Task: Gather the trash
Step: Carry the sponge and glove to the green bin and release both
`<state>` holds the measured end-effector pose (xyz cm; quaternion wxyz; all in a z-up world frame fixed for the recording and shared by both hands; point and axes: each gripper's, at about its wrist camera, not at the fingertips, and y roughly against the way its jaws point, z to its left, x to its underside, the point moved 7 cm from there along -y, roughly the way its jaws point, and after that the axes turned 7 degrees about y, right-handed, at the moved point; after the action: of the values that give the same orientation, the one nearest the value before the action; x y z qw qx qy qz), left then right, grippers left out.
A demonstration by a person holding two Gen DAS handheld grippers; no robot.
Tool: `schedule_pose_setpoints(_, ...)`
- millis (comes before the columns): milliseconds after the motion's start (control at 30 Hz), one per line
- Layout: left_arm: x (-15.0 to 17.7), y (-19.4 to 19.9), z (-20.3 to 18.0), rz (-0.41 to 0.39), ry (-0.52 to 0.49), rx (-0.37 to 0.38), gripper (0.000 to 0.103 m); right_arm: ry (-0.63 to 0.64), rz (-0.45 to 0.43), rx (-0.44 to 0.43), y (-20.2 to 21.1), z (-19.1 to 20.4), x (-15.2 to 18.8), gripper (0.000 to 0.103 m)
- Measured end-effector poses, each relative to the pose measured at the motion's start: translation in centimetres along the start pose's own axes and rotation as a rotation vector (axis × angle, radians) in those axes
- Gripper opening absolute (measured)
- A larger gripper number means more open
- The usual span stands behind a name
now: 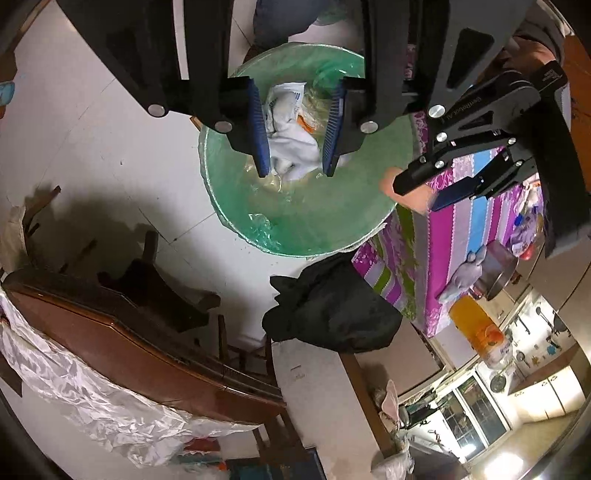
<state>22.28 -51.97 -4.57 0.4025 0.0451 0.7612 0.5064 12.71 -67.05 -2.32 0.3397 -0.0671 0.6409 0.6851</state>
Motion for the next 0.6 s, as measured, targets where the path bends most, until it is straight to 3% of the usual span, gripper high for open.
schedule_pose_setpoints(100,0.2,-0.3,0.1,0.011,-0.002,0.001,0.066,-0.01,0.002,0.001,-0.1,-0.2,0.2,0.031)
schedule_pose_setpoints(367,0.7,-0.2,0.3,0.01,-0.001,0.005,0.066,-0.009,-0.007,-0.002,0.1,-0.2,0.2,0.032)
schedule_pose_setpoints(467,1.1,0.4,0.7,0.0,-0.008,0.008,0.066,0.033,-0.069,-0.001,1.4,1.0,0.0,0.035)
schedule_pose_setpoints(567,1.8,1.6,2.2,-0.021,-0.009,0.007,0.066,0.146,-0.191,0.027,3.9,4.3,0.2,0.05)
schedule_pose_setpoints(600,2.2,2.3,3.2,-0.034,-0.01,-0.003,0.066,0.181,-0.234,0.033,4.7,5.5,0.4,0.06)
